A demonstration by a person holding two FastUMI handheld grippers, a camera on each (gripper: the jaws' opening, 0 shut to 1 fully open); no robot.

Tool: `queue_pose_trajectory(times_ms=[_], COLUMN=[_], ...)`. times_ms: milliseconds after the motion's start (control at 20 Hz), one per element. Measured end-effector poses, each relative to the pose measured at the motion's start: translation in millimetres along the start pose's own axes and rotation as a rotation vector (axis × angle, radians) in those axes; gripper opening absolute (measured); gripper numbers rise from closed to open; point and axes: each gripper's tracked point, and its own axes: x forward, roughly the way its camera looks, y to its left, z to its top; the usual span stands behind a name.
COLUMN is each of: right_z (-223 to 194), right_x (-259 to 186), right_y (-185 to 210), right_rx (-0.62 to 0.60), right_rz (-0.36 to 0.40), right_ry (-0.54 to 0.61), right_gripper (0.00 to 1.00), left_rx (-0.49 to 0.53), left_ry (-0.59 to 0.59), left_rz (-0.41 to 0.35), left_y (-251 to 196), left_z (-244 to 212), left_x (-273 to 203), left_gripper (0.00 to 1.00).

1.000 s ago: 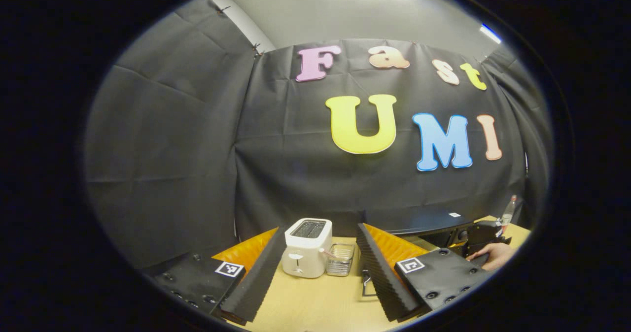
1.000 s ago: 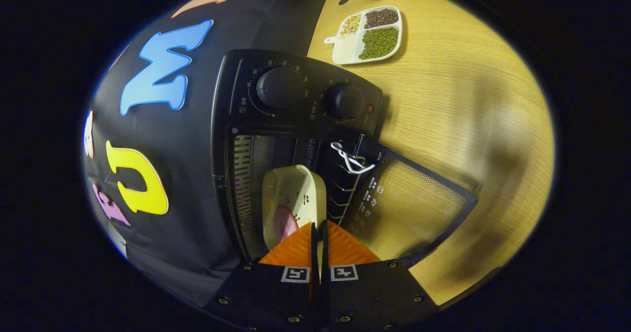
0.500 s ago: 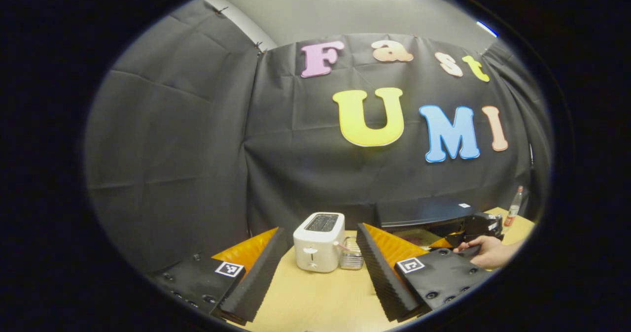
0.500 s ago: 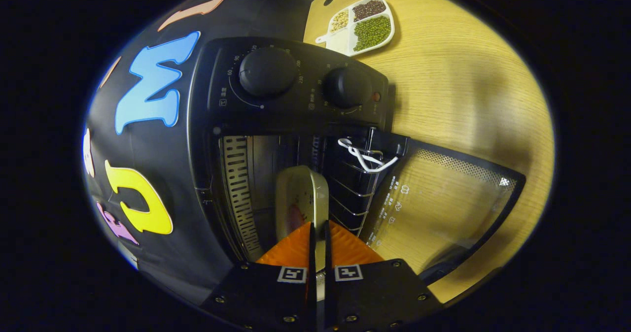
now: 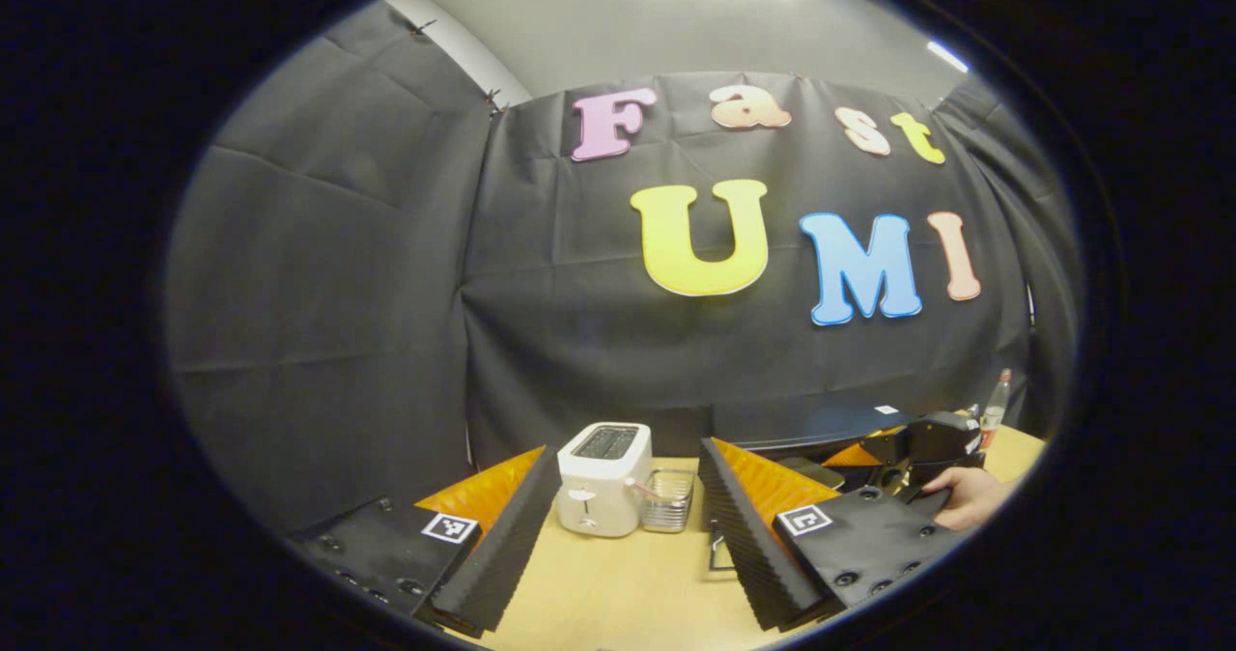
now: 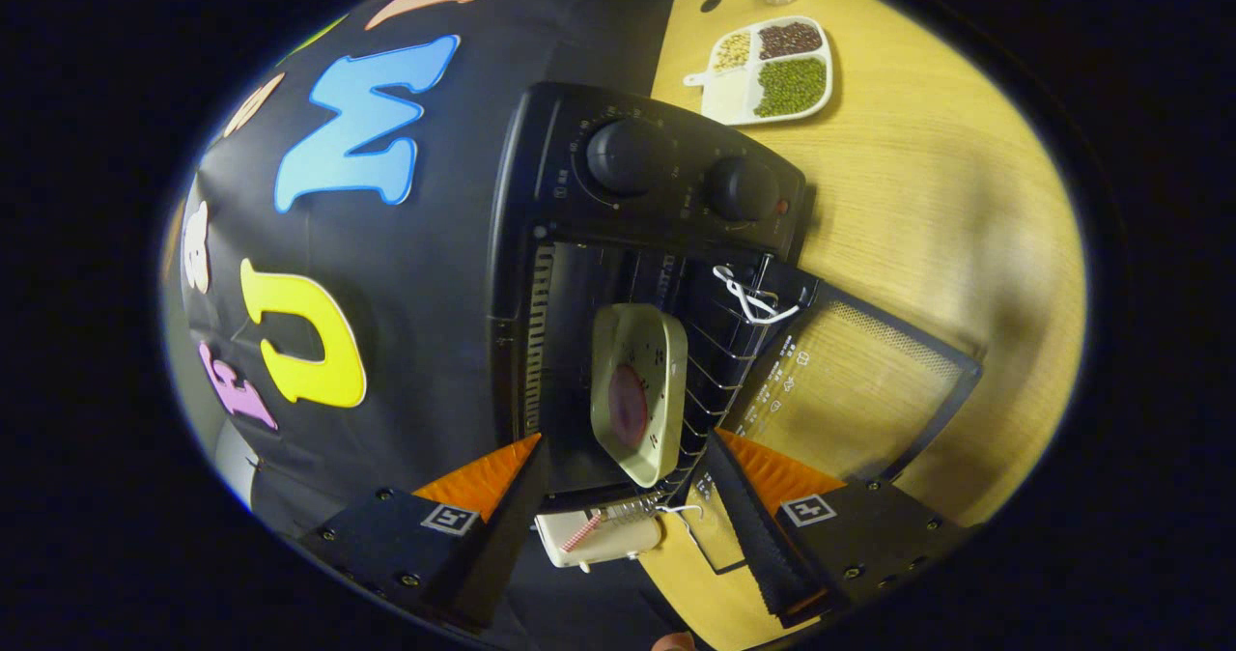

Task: Open the electric oven with the left hand, put the food in, and close the electric oven.

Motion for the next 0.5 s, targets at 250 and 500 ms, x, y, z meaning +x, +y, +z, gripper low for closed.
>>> queue_pose_trajectory(times_ms=[250, 500], right_z=[-2, 8], right_x=[-46, -95], right_y=[-3, -18], right_rx=[-0.28, -0.6], right_rz=[0.028, 0.039], right_ry=[0.04, 0.052], right_gripper=[0.98, 0.98], left_rx=[-0.02, -0.023], left_ry=[0.026, 0.081], left_rz=[-0.034, -0.089], left_y=[-28, -64], left_z=[-10, -37], left_x=[-11, -19], left_gripper=[1.0, 1.0])
